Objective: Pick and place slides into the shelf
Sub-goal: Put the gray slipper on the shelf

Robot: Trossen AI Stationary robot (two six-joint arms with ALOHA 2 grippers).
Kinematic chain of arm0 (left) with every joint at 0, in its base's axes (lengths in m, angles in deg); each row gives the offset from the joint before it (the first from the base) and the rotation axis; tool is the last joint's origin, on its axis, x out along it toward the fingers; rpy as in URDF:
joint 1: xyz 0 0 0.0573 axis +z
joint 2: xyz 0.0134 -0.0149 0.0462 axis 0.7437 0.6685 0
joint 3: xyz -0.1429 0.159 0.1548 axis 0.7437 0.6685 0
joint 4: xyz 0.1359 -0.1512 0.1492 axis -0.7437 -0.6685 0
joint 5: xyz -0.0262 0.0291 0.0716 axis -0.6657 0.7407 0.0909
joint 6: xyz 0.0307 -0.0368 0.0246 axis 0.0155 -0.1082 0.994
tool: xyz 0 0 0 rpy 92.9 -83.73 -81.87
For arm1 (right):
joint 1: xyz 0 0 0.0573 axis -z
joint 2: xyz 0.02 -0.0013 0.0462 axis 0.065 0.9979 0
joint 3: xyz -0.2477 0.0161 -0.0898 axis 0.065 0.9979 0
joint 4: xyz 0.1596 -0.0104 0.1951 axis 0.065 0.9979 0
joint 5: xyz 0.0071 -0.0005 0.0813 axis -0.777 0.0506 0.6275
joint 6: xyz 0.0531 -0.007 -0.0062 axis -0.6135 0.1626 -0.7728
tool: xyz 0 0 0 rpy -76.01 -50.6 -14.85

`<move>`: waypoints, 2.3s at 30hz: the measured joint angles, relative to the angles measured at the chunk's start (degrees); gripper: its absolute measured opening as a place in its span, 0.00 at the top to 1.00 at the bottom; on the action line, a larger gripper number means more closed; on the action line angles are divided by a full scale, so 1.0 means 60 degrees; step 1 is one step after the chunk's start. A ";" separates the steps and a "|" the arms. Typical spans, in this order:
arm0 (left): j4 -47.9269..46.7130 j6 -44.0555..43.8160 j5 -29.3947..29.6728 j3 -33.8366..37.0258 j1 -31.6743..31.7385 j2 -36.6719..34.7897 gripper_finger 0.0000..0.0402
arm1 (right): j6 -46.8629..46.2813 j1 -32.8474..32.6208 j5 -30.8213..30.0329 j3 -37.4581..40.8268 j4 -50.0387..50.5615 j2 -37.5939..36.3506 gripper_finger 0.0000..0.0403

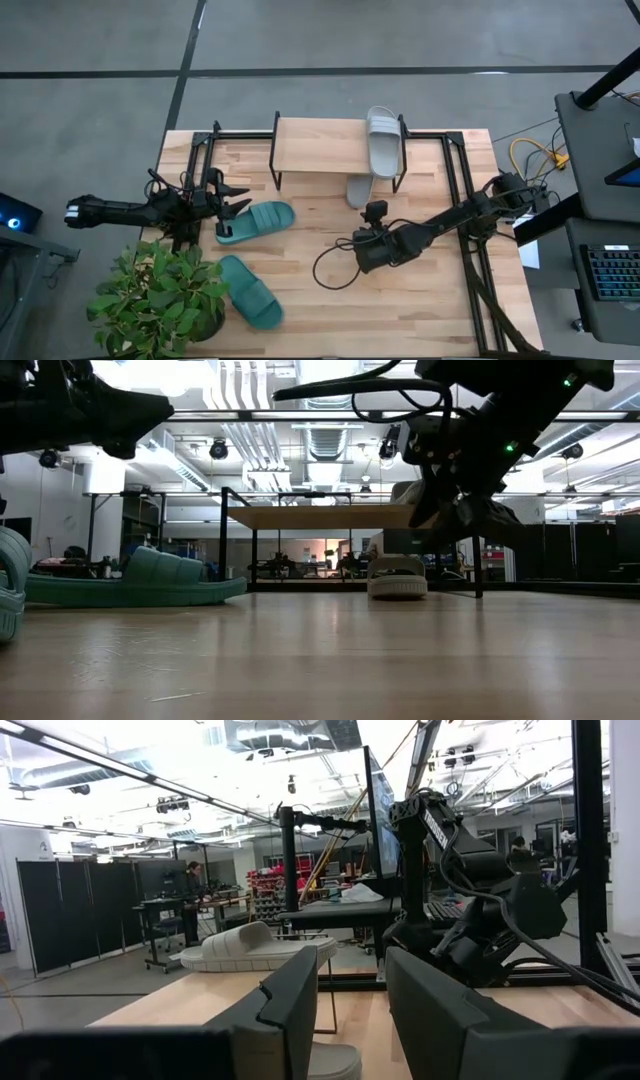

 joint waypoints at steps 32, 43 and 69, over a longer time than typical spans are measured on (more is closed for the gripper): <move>0.0033 0.0002 0.0004 0.0000 0.0000 0.0018 0.73 | -0.0242 0.0281 -0.0818 0.0032 -0.0142 0.1333 0.44; 0.0033 0.0002 0.0004 0.0000 -0.0001 0.0018 0.73 | -0.0046 0.1000 -0.0749 0.0029 -0.0641 0.1344 0.44; 0.0033 0.0002 0.0004 0.0000 0.0000 0.0018 0.73 | 0.1543 0.2062 0.0212 0.0038 -0.1647 0.1344 0.44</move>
